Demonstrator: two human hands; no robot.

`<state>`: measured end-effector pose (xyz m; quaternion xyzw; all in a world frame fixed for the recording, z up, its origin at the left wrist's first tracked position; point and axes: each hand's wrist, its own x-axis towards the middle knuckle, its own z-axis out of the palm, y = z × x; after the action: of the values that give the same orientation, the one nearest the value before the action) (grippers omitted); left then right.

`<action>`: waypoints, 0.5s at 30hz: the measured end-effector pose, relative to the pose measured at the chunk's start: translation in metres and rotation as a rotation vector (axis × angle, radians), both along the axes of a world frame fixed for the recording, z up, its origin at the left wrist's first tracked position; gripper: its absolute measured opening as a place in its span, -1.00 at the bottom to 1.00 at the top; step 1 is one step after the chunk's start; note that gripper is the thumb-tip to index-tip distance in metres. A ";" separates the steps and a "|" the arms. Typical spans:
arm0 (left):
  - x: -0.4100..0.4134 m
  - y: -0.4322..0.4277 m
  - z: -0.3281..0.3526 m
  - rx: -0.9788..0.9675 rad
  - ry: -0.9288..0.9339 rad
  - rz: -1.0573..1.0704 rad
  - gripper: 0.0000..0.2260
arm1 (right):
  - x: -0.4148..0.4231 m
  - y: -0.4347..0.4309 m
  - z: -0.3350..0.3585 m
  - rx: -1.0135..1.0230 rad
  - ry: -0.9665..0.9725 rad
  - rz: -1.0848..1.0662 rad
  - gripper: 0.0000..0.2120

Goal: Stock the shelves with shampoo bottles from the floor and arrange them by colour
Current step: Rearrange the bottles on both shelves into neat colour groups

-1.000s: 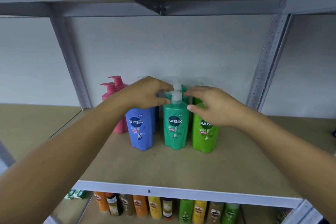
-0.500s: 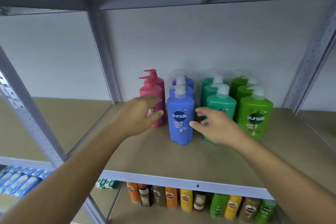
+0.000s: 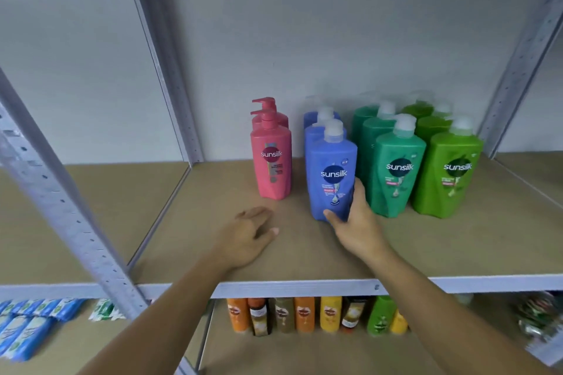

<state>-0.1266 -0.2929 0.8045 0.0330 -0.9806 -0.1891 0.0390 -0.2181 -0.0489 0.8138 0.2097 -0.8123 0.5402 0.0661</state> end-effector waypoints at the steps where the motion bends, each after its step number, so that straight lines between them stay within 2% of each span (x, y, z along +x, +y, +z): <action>1: 0.000 -0.001 -0.003 -0.003 0.017 0.004 -0.47 | -0.001 -0.002 -0.004 -0.013 0.003 -0.009 -0.23; 7: -0.003 -0.009 -0.015 -0.001 0.072 0.005 -0.47 | -0.006 -0.010 -0.014 -0.014 0.038 -0.063 -0.29; 11: 0.002 -0.010 -0.015 -0.013 0.091 0.013 -0.48 | 0.010 -0.005 -0.015 0.105 0.042 -0.091 -0.43; 12: 0.003 -0.011 -0.016 -0.021 0.094 0.013 -0.49 | 0.017 -0.002 -0.016 0.212 0.021 -0.108 -0.46; 15: 0.006 -0.009 -0.014 -0.033 0.111 0.005 -0.50 | 0.043 0.001 -0.022 0.785 0.063 -0.176 -0.38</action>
<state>-0.1210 -0.3018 0.7906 0.0243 -0.9798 -0.1742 0.0946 -0.1748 -0.0475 0.7920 0.1651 -0.9694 0.1743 0.0516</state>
